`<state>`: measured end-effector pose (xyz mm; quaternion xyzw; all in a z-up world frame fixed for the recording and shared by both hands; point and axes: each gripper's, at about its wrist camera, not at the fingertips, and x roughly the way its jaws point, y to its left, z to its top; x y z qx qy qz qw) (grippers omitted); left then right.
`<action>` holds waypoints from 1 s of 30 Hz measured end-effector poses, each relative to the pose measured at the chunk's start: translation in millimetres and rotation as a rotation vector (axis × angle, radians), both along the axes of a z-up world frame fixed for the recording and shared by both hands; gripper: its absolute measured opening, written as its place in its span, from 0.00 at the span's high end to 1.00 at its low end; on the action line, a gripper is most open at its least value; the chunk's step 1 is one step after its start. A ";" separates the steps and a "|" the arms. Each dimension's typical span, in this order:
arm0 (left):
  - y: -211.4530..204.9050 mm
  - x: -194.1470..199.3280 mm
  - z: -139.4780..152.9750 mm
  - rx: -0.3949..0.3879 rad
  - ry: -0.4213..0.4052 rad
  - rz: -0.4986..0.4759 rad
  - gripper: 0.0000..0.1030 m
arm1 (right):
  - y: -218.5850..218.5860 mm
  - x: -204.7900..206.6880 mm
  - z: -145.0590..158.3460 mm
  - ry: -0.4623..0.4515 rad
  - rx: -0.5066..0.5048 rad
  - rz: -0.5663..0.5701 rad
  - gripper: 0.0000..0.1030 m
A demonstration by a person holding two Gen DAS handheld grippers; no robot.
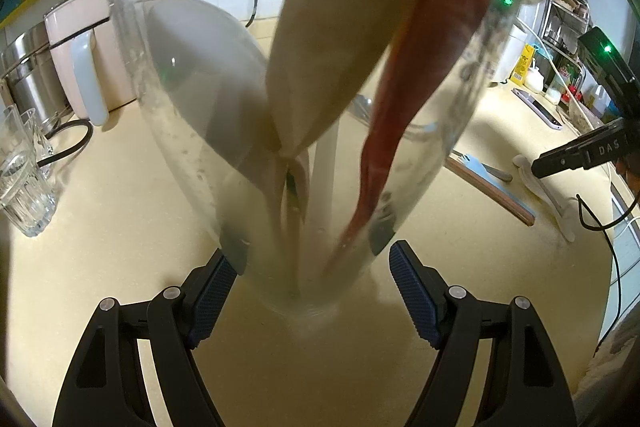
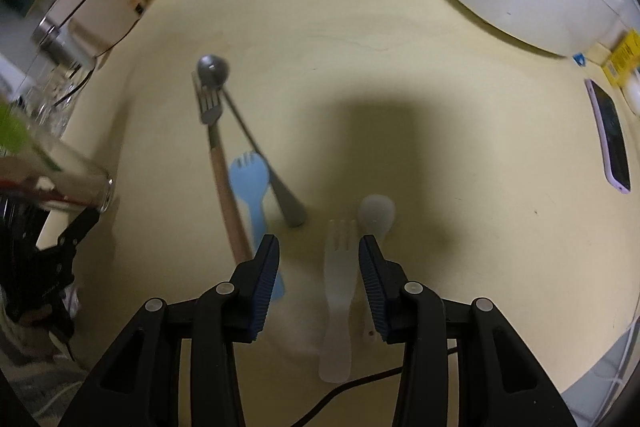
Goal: Organize utensils
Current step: 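Move the right tool back to the white plastic spoon, then grasp the white plastic spoon with the right tool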
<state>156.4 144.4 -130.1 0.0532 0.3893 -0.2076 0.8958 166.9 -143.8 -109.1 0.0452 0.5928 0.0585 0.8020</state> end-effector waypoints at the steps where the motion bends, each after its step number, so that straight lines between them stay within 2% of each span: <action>1: 0.9 0.3 0.3 -0.001 0.000 0.000 0.22 | 3.2 0.1 -0.8 -0.002 -0.002 0.017 0.62; 5: 2.5 0.7 1.0 -0.001 0.001 0.000 0.22 | 10.9 -1.6 -10.0 0.004 -0.061 0.074 0.64; 8: 3.5 1.2 0.8 -0.003 0.003 0.000 0.22 | -2.9 -2.7 -15.6 -0.001 -0.128 0.020 0.64; 11: 4.3 1.6 0.6 -0.003 0.003 0.000 0.22 | -25.2 -3.9 -15.7 0.006 -0.059 -0.058 0.64; 14: 4.3 1.5 0.7 -0.003 0.003 -0.001 0.22 | -37.3 -4.9 -14.7 -0.002 -0.067 -0.085 0.64; 21: 5.0 1.0 0.7 -0.003 0.003 0.000 0.22 | -27.3 6.1 -23.5 -0.017 -0.167 -0.001 0.64; 27: 5.2 1.2 0.6 -0.003 0.003 0.000 0.22 | -21.2 19.3 -22.8 -0.047 -0.169 0.020 0.64; 30: 5.0 1.1 0.8 -0.003 0.003 0.000 0.22 | -18.8 20.4 -21.4 -0.051 -0.157 0.031 0.73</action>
